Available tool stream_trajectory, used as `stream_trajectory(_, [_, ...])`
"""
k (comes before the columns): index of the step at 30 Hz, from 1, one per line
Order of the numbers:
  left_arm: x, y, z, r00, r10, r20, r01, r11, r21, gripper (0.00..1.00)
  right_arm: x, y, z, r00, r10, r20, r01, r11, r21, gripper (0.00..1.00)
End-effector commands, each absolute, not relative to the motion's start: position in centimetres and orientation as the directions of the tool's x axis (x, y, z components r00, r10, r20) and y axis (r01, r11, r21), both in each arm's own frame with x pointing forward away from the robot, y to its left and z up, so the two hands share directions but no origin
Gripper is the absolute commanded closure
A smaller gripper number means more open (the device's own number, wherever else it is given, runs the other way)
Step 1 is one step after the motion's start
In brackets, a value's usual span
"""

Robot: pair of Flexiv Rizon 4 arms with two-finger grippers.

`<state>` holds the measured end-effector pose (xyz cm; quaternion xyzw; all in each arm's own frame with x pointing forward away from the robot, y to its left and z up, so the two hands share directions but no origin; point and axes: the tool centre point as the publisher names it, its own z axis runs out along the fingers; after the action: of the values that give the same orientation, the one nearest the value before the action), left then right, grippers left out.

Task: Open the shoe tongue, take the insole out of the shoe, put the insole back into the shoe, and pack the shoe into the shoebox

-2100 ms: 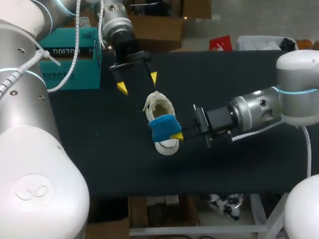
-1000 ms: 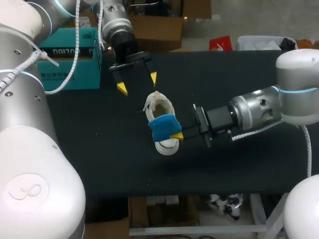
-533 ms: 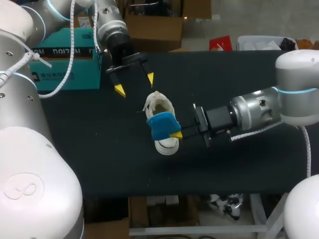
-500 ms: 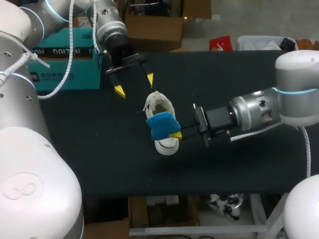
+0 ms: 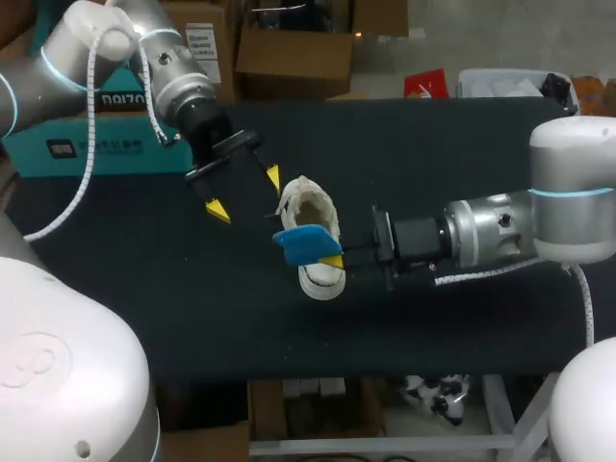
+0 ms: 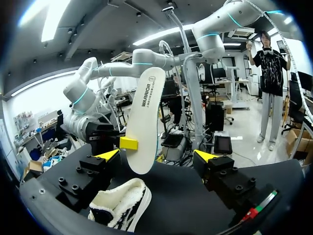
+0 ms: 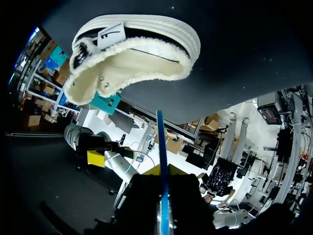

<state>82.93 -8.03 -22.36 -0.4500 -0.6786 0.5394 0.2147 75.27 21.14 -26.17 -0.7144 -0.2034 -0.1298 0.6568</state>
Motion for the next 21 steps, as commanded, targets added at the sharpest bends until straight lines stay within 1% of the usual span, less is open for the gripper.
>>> stream_trajectory(1, [77.9, -10.4, -23.7, -0.810, 0.456, -0.369, 0.470, 0.128, -0.873, 0.00, 75.3, 21.1, -26.2, 0.884, 0.111, 0.455, 0.462, -0.046, -0.886, 1.00])
stream_trajectory(4, [77.5, -10.7, -23.8, -0.830, 0.395, -0.393, 0.482, 0.154, -0.863, 0.00, 75.5, 21.0, -26.2, 0.883, 0.104, 0.457, 0.463, -0.040, -0.885, 1.00])
stream_trajectory(6, [77.2, -11.0, -23.8, -0.840, 0.358, -0.407, 0.480, 0.142, -0.866, 0.00, 75.5, 21.0, -26.3, 0.883, 0.100, 0.459, 0.465, -0.038, -0.885, 1.00])
stream_trajectory(7, [76.8, -11.3, -24.1, -0.844, 0.328, -0.425, 0.494, 0.163, -0.854, 0.00, 75.6, 21.0, -26.4, 0.880, 0.098, 0.464, 0.469, -0.031, -0.883, 1.00])
stream_trajectory(14, [76.2, -11.7, -24.5, -0.867, 0.195, -0.459, 0.485, 0.112, -0.867, 0.00, 75.7, 20.8, -26.6, 0.878, 0.086, 0.470, 0.474, -0.021, -0.880, 1.00])
stream_trajectory(17, [76.3, -11.6, -24.3, -0.876, 0.091, -0.473, 0.481, 0.105, -0.870, 0.00, 75.7, 20.8, -26.6, 0.877, 0.083, 0.473, 0.476, -0.026, -0.879, 1.00])
stream_trajectory(21, [76.3, -11.6, -24.3, -0.876, 0.091, -0.473, 0.481, 0.105, -0.870, 0.00, 75.7, 20.8, -26.6, 0.877, 0.079, 0.474, 0.478, -0.030, -0.878, 1.00])
